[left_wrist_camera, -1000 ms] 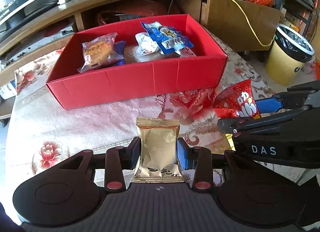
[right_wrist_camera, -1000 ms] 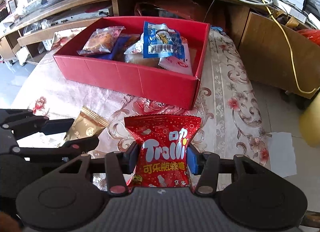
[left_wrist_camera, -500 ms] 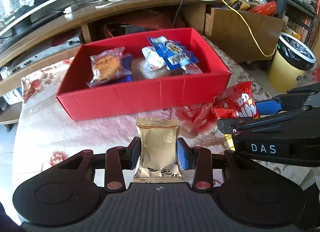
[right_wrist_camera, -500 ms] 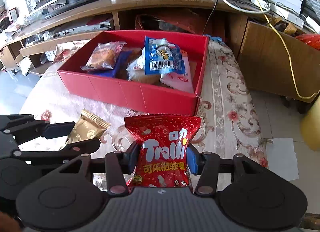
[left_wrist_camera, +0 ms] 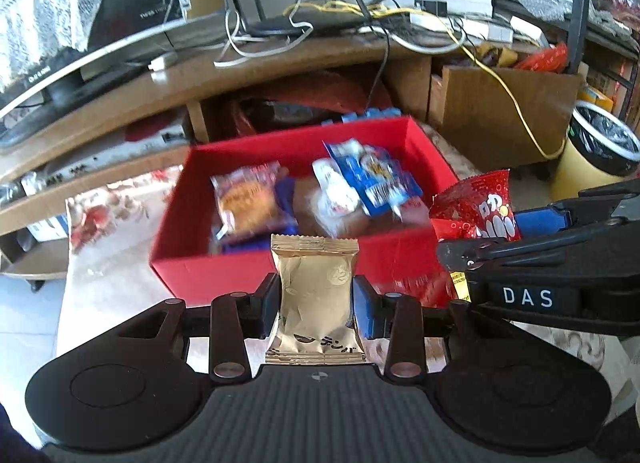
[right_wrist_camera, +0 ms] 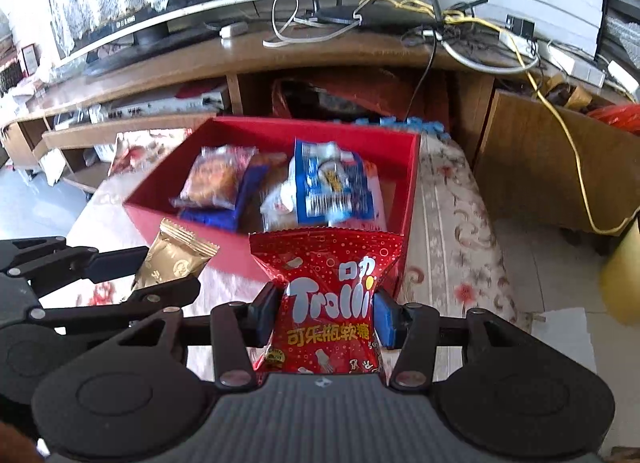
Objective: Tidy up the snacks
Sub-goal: 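Carry the gold packet with left tool while right tool carries Trolli packet over box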
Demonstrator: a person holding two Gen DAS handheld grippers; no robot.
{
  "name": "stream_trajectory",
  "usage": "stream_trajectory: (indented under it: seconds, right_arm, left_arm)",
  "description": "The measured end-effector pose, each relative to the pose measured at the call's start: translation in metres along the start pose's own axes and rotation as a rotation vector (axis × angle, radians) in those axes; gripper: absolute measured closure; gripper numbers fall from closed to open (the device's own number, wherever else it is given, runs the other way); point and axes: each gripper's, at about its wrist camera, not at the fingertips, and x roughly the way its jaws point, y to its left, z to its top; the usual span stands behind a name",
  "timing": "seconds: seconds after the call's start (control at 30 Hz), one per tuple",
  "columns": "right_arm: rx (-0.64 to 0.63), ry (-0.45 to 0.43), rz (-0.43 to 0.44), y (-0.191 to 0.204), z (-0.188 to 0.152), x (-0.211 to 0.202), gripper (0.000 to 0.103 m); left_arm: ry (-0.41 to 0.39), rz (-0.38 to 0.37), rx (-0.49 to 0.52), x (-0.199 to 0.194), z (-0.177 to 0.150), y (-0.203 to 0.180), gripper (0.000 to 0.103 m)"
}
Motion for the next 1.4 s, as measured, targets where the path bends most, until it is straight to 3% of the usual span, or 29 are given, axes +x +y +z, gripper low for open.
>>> stream_trajectory:
  seconds: [0.93, 1.4]
  right_arm:
    - [0.046, -0.101, -0.025, -0.013, 0.084, 0.028, 0.049]
    - [0.048, -0.054, -0.035, -0.014, 0.108, 0.071, 0.049]
  left_arm:
    - [-0.091, 0.050, 0.005, 0.032, 0.073, 0.019, 0.058]
    - [-0.028, 0.039, -0.042, 0.074, 0.084, 0.034, 0.058]
